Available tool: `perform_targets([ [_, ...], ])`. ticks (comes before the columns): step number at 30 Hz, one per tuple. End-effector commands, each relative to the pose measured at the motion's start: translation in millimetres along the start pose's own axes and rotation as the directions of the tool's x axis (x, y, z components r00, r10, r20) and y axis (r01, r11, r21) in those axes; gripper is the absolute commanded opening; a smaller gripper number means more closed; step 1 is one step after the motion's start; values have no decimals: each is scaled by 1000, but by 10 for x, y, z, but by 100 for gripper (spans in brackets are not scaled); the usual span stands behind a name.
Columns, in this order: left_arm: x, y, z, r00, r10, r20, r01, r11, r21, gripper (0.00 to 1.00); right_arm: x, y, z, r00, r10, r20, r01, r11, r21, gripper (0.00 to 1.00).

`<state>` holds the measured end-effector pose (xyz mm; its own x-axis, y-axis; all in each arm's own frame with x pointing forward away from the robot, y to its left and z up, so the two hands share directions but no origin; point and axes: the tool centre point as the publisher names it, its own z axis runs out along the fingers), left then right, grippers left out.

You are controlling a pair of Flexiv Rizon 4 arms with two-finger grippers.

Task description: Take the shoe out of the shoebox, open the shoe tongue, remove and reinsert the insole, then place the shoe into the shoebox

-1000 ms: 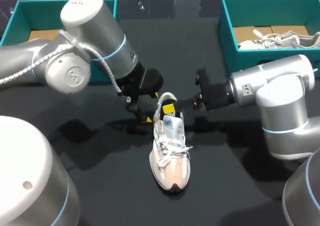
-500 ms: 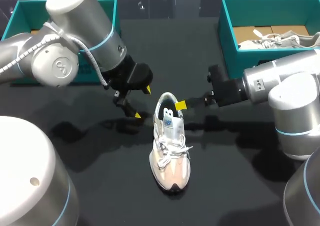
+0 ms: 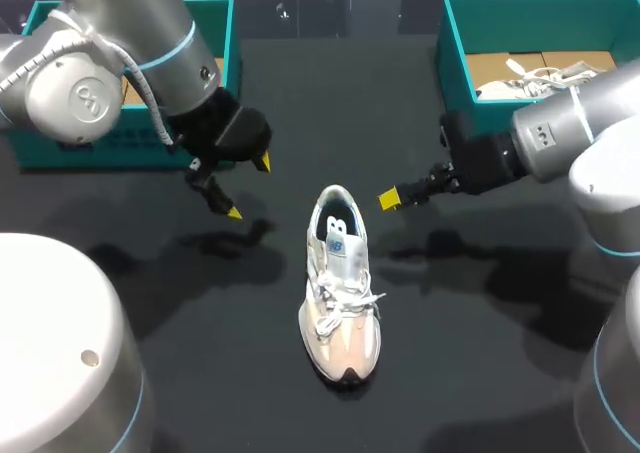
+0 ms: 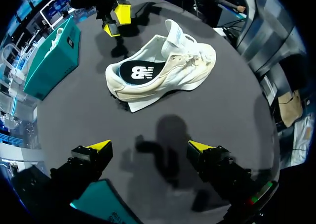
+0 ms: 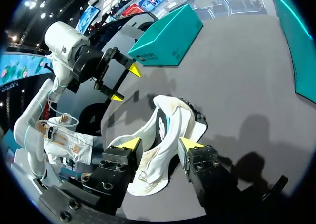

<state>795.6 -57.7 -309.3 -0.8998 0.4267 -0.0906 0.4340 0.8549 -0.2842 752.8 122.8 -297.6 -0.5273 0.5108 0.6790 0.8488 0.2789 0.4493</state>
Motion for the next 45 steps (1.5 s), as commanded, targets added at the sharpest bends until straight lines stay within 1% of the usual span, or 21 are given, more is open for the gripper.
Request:
perform_targets([
  [1,25,99,-177,999,33,-19,-33,999,-7,100,18,25,-284,998,29,62,-36,993,111,47],
  [5,27,171,-271,997,65,-43,-65,998,-9,100,-29,46,-405,992,94,87,-110,973,201,47],
  [8,24,229,-343,994,92,-61,-93,995,-17,100,-39,71,-472,979,142,144,-176,948,266,47],
  [11,14,281,-414,990,116,-77,-117,993,-13,100,-13,97,-501,964,165,207,-224,925,306,46],
  [14,-11,353,-488,984,147,-96,-148,989,-5,100,35,106,-494,938,189,291,-285,898,335,45],
  [17,-52,432,-579,978,178,-107,-178,984,6,100,136,114,-475,914,197,356,-319,889,329,42],
  [18,-75,468,-604,976,188,-111,-188,982,11,100,174,115,-457,906,199,375,-329,887,324,35],
  [19,-90,498,-629,973,200,-116,-200,980,9,100,211,112,-438,899,203,389,-337,886,318,25],
  [20,-109,538,-649,970,212,-118,-213,977,0,100,254,107,-413,888,208,410,-350,884,310,14],
  [21,-125,581,-686,965,232,-124,-234,972,-5,100,298,96,-384,871,213,443,-369,879,302,0],
  [23,-147,645,-751,959,256,-121,-260,966,-16,100,376,85,-336,858,218,465,-379,880,286,0],
  [24,-176,694,-802,959,263,-106,-265,964,-7,100,433,81,-302,854,222,470,-379,884,272,0],
  [27,-176,694,-802,959,263,-106,-265,964,-7,100,618,75,-220,834,245,495,-383,902,199,0],
  [37,-176,694,-802,959,263,-106,-265,964,-7,100,618,75,-220,834,245,495,-383,902,199,0],
  [39,-218,738,-820,947,303,-111,-306,952,-9,100,618,75,-220,834,245,495,-383,902,199,0],
  [40,-239,779,-842,937,326,-125,-327,945,9,100,628,103,-147,837,248,488,-379,906,191,0],
  [42,-290,865,-875,929,345,-135,-349,937,0,100,652,157,-15,823,266,501,-393,904,166,0],
  [43,-299,913,-898,920,363,-146,-365,931,14,100,667,177,40,822,270,501,-395,905,159,0],
  [45,-314,1000,-941,913,379,-151,-382,924,7,100,698,205,148,804,286,521,-408,903,135,0],
])
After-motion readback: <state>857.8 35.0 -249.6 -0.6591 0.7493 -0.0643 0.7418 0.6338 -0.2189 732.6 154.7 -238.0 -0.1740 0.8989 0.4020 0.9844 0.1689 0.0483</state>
